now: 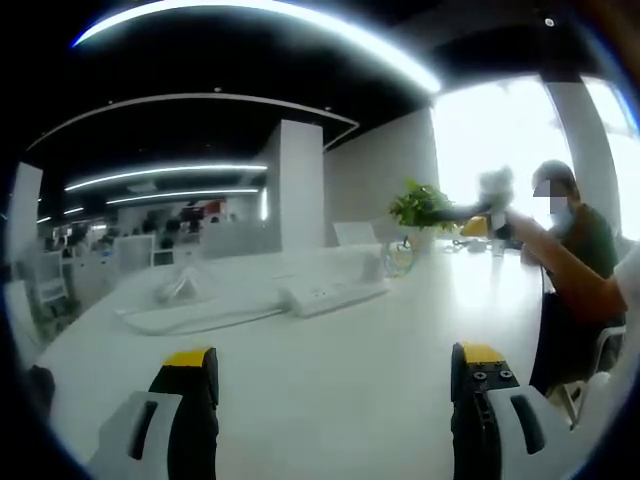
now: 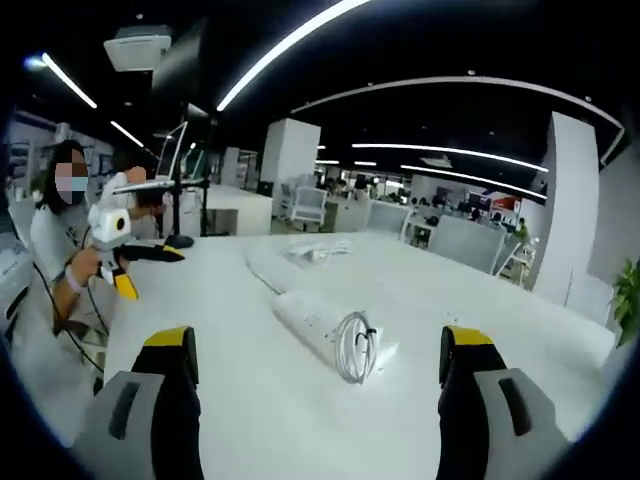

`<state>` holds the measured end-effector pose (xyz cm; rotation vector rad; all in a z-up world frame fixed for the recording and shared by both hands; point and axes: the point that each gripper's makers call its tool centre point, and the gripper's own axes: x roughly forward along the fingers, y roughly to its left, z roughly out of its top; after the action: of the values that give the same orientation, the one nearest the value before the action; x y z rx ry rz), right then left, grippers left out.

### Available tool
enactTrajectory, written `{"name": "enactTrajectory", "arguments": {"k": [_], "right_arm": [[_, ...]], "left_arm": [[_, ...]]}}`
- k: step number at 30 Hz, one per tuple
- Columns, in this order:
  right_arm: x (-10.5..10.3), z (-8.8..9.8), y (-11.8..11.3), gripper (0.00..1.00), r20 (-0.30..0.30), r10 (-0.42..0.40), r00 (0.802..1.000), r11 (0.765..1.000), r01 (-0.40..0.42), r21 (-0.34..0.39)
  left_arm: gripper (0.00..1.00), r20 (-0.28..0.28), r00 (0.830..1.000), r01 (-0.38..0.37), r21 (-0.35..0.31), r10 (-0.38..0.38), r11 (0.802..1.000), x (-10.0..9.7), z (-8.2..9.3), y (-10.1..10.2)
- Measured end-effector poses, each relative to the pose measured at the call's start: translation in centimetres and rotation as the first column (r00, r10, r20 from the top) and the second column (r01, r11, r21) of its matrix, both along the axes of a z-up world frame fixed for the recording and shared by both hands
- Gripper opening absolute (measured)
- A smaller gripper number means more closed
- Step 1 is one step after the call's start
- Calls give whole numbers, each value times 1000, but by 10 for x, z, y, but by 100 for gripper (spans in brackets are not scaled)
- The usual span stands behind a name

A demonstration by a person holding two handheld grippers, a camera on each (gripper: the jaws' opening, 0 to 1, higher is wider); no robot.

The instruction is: Straighten the power strip on the desk, plug the charger into it

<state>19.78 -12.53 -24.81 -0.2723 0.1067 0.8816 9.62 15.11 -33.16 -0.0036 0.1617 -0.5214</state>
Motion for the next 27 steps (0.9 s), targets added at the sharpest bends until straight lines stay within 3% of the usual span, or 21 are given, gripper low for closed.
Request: {"name": "enactTrajectory", "arguments": {"k": [7, 27], "right_arm": [[-10, 1, -11, 100, 17, -25, 1000, 998, 24, 56], [-31, -23, -33, 100, -2, -69, 998, 991, 69, 113]], "left_arm": [[99, 1, 1000, 0, 0, 0, 1000, 0, 0, 0], [99, -2, 1000, -11, 1, 11, 1000, -1, -1, 4]]}}
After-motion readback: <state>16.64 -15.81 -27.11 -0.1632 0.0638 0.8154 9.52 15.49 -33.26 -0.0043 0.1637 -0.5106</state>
